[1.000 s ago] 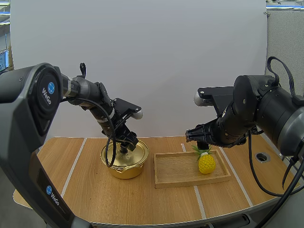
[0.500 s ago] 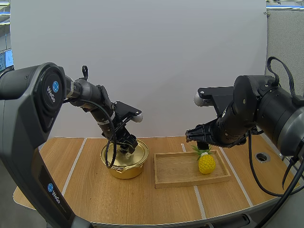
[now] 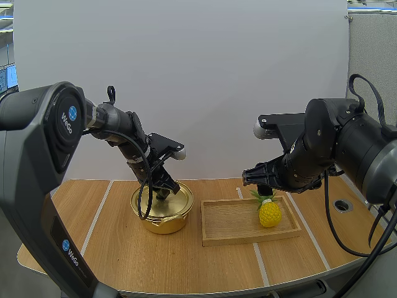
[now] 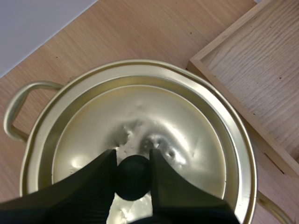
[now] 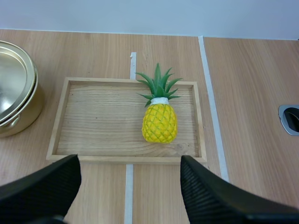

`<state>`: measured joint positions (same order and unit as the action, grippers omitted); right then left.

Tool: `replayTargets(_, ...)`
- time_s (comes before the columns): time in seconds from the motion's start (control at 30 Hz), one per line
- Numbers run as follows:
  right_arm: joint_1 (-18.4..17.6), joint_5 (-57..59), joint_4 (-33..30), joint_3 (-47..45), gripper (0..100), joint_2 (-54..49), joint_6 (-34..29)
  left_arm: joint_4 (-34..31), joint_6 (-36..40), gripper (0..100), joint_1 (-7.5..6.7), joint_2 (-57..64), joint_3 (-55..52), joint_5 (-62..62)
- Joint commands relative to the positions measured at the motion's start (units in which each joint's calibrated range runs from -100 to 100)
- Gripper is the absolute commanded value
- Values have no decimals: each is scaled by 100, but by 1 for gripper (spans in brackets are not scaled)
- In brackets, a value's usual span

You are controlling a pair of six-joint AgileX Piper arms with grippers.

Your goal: Open the pot, put the pineapple inside, and close it

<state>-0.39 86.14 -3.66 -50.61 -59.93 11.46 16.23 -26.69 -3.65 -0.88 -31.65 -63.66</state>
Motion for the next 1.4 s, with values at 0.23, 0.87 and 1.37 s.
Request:
replayTargets(0.23, 13, -24, -47, 37, 100, -29, 5, -85, 86, 0, -26, 186, 87, -140)
replayTargets(0.87, 13, -24, -47, 37, 100, -29, 5, -106, 86, 0, -26, 2428, 2501, 267)
replayTargets(1.37, 13, -24, -47, 37, 100, -29, 5, -188, 86, 0, -26, 2770, 3654, 6892)
